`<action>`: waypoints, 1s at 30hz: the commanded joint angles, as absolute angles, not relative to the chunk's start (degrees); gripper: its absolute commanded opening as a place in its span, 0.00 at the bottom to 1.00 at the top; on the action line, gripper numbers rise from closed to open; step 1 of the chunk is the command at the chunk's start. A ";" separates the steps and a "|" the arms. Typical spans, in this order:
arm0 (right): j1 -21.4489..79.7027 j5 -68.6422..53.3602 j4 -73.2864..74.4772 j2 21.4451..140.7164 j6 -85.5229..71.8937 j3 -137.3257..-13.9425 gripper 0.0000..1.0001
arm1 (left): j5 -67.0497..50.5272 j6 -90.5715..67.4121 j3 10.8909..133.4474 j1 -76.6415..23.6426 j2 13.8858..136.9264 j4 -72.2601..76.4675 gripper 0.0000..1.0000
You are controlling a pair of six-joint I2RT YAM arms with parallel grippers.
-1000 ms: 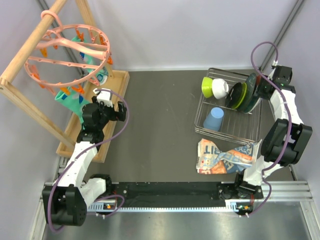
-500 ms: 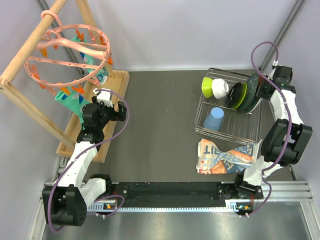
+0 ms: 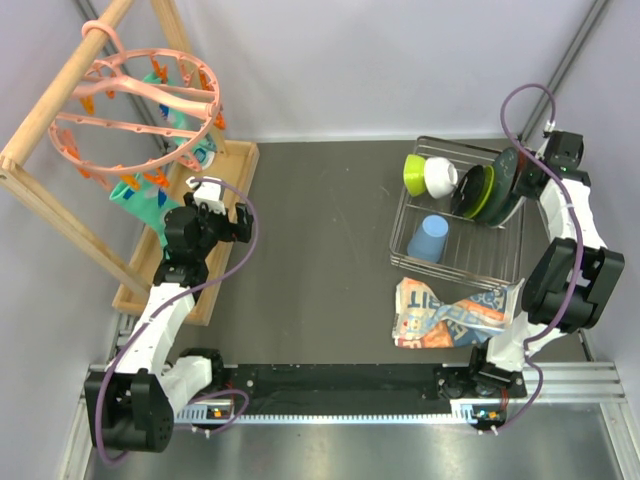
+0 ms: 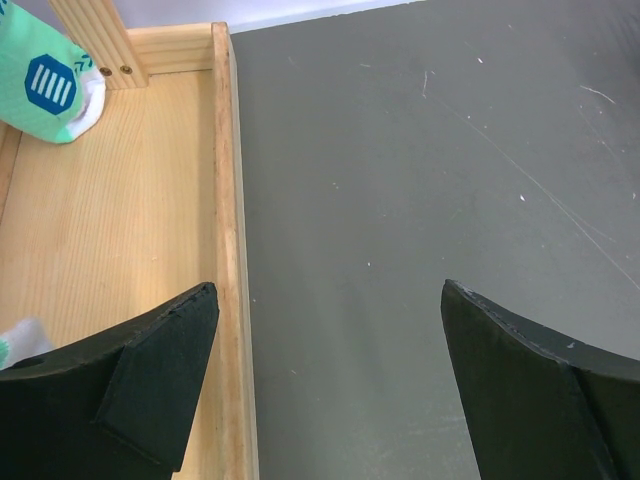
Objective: Unload the mixed dishes from the dish rack
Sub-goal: Pick up the plate from the dish rack.
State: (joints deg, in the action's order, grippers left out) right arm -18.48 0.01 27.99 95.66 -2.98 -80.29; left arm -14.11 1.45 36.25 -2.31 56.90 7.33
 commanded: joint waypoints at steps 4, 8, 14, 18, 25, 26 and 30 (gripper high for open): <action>-16.00 10.18 28.22 90.00 3.07 -83.59 0.00 | -15.20 0.79 35.77 -2.37 55.90 10.55 0.96; -13.71 14.58 28.04 89.21 4.22 -83.50 0.00 | -15.29 0.70 35.68 -2.37 55.72 10.55 0.96; -11.95 16.61 28.91 89.30 4.48 -85.60 0.00 | -15.21 0.79 35.60 -2.37 55.37 10.55 0.96; -11.78 16.96 29.53 89.30 4.57 -87.01 0.00 | -15.29 0.88 35.51 -2.37 55.28 10.55 0.96; -11.69 17.05 30.15 88.59 4.83 -88.50 0.00 | -15.56 0.79 35.51 -2.37 55.11 10.55 0.96; -11.78 17.14 30.32 88.42 4.75 -88.68 0.00 | -15.56 0.79 35.59 -2.37 55.11 10.55 0.96; -11.78 17.14 30.32 87.54 4.48 -89.03 0.00 | -15.56 0.79 35.60 -2.37 55.02 10.46 0.96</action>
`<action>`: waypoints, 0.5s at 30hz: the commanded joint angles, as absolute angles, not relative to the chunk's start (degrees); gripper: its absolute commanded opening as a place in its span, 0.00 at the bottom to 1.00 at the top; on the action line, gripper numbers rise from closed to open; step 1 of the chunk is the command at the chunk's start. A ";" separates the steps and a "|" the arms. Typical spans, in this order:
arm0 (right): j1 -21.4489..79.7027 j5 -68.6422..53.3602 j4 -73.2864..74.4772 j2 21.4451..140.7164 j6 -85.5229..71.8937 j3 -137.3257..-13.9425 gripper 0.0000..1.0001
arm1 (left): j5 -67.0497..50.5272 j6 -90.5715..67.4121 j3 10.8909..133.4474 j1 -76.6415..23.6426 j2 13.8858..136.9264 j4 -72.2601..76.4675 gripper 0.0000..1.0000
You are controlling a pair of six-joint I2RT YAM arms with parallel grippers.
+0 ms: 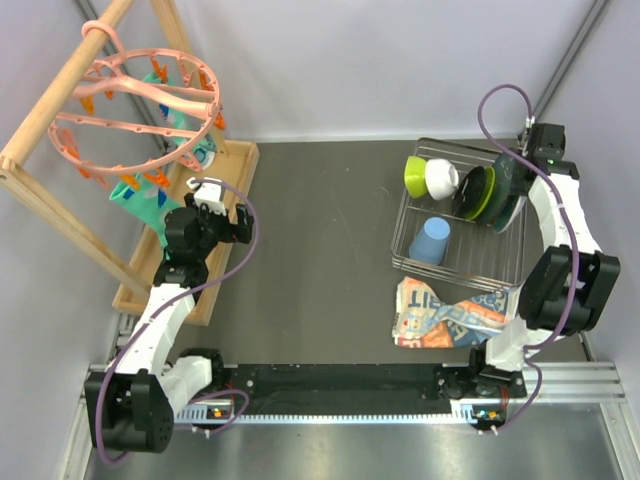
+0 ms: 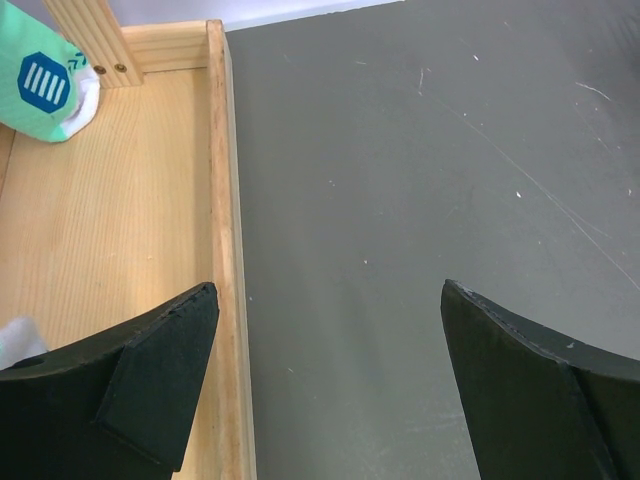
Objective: Unload the mixed dishes from the dish rack
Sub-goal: Pick up the plate from the dish rack.
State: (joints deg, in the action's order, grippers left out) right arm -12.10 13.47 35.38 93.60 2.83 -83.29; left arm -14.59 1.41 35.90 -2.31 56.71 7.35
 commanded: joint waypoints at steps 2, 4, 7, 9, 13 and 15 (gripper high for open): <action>-11.78 17.40 30.15 87.10 3.96 -89.03 0.00 | -15.38 0.79 35.51 -2.29 54.93 10.46 0.96; -11.78 17.40 30.15 86.40 3.52 -88.86 0.00 | -15.47 0.79 35.42 -2.37 54.84 10.46 0.96; -11.78 17.49 29.97 85.35 3.17 -88.68 0.00 | -15.56 0.70 35.51 -2.37 54.84 10.46 0.96; -11.78 17.75 29.97 84.82 3.16 -88.59 0.00 | -15.56 0.79 35.51 -2.37 54.84 10.37 0.96; -11.78 18.28 29.97 83.94 3.16 -88.68 0.00 | -15.64 0.70 35.42 -2.37 54.84 10.37 0.96; -11.78 18.28 29.88 83.59 3.08 -88.86 0.00 | -15.56 0.79 35.51 -2.29 54.84 10.37 0.96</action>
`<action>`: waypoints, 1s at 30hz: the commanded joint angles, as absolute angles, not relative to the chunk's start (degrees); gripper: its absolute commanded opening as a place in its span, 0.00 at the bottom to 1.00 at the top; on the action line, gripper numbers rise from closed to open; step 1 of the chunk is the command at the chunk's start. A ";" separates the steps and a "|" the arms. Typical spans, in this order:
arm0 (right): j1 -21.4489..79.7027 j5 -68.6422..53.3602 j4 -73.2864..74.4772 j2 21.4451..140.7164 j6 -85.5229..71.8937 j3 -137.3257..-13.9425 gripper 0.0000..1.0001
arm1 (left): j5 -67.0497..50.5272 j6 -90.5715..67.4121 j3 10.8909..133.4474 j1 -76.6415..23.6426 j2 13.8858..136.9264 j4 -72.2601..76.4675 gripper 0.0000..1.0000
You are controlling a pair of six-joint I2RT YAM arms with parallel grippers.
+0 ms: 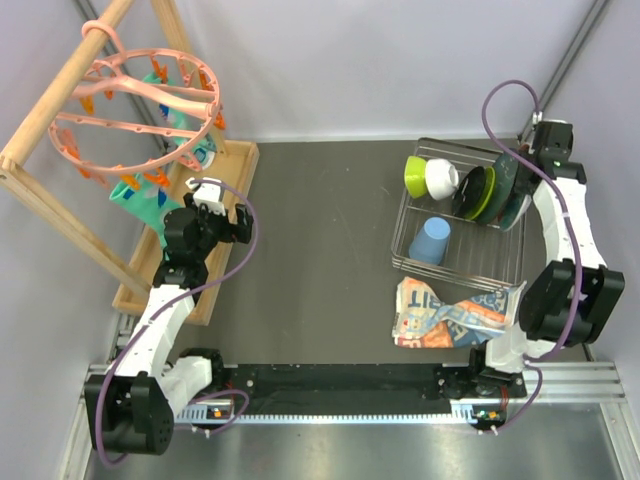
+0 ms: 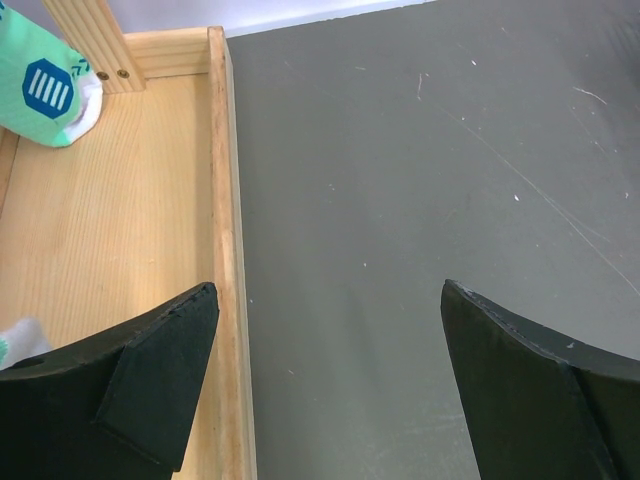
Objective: Unload the mixed dishes from the dish rack
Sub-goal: Pick up the plate from the dish rack.
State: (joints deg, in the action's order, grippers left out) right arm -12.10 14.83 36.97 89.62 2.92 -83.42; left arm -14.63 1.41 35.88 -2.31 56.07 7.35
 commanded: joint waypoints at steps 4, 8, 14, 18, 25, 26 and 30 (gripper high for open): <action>-11.78 18.28 30.32 83.15 2.90 -89.38 0.00 | -15.38 0.88 35.51 -2.37 54.76 10.37 0.96; -11.78 18.37 30.59 82.36 2.81 -89.74 0.00 | -15.12 0.97 35.51 -2.37 54.84 10.46 0.96; -11.78 18.55 31.73 80.95 2.55 -90.53 0.00 | -15.03 1.06 35.51 -2.37 54.93 10.55 0.96; -11.78 18.46 32.52 79.63 2.46 -91.14 0.00 | -14.77 1.05 35.51 -2.29 54.84 10.55 0.95; -11.78 19.77 33.75 76.56 2.64 -91.67 0.00 | -14.06 1.14 35.77 -2.29 54.76 10.37 0.93; -11.78 20.12 33.58 76.12 2.81 -91.50 0.00 | -13.98 1.23 35.77 -2.29 54.58 10.37 0.94; -11.78 21.00 33.22 73.92 3.34 -91.23 0.00 | -10.65 1.32 35.77 -2.29 53.62 11.25 0.99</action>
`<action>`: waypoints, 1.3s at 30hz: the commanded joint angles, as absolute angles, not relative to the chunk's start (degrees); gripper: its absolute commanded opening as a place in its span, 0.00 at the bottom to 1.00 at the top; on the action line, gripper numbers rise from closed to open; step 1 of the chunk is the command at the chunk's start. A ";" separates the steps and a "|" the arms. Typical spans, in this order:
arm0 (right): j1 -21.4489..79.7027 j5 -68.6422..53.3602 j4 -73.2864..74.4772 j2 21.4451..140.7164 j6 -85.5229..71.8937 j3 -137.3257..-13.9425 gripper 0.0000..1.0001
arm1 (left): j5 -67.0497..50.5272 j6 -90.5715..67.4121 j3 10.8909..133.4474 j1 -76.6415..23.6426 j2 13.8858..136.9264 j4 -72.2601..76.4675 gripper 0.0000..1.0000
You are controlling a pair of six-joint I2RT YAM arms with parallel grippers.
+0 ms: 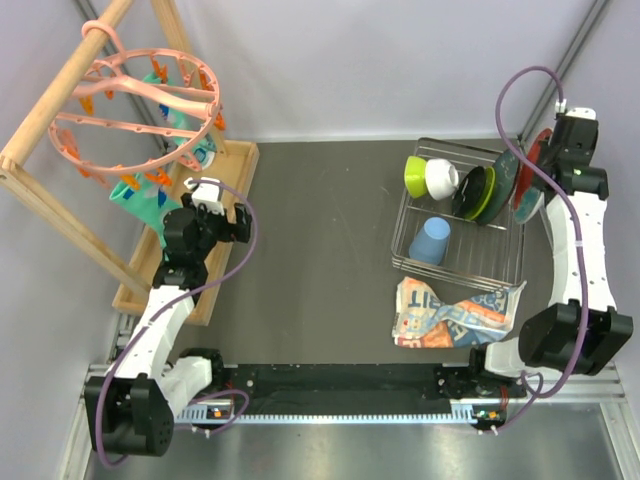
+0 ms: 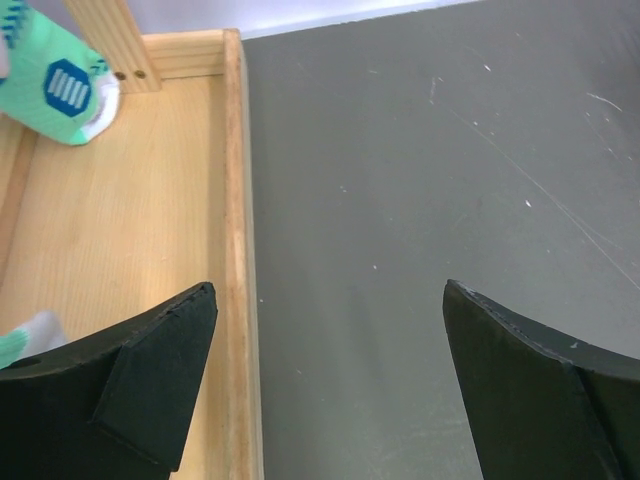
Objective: Unload the mixed dishes from the dish rack
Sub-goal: Pick up the plate from the dish rack.
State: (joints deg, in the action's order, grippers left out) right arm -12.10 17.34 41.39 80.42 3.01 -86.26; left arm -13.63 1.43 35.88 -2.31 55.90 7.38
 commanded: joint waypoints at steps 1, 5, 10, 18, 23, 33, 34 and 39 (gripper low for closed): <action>-11.78 20.92 33.22 73.57 3.43 -91.58 0.00 | -8.89 1.32 35.68 -2.37 53.35 11.60 0.99; -11.78 21.09 34.01 72.07 3.95 -93.25 0.00 | -8.52 1.06 35.77 -2.37 52.04 12.04 0.99; -11.78 18.82 34.28 70.14 5.45 -95.97 0.00 | -11.85 0.26 35.68 -2.37 51.15 13.36 0.99; -11.69 0.81 37.33 67.23 6.42 -101.05 0.00 | -33.63 4.21 42.78 -2.37 52.12 4.59 0.89; -10.90 -8.87 40.16 66.98 6.59 -103.54 0.00 | -32.00 1.06 48.16 -2.37 53.44 0.71 0.98; -5.02 -29.52 44.12 66.36 9.31 -99.94 0.00 | -50.25 0.53 52.99 -2.37 54.92 -1.30 0.99; -3.70 -30.05 44.30 66.36 9.66 -99.24 0.00 | -52.45 -0.26 53.96 -2.37 56.76 -1.49 0.99; 8.43 -31.37 45.79 66.53 13.88 -95.37 0.00 | -60.47 -4.65 61.51 -2.81 62.75 -1.41 0.99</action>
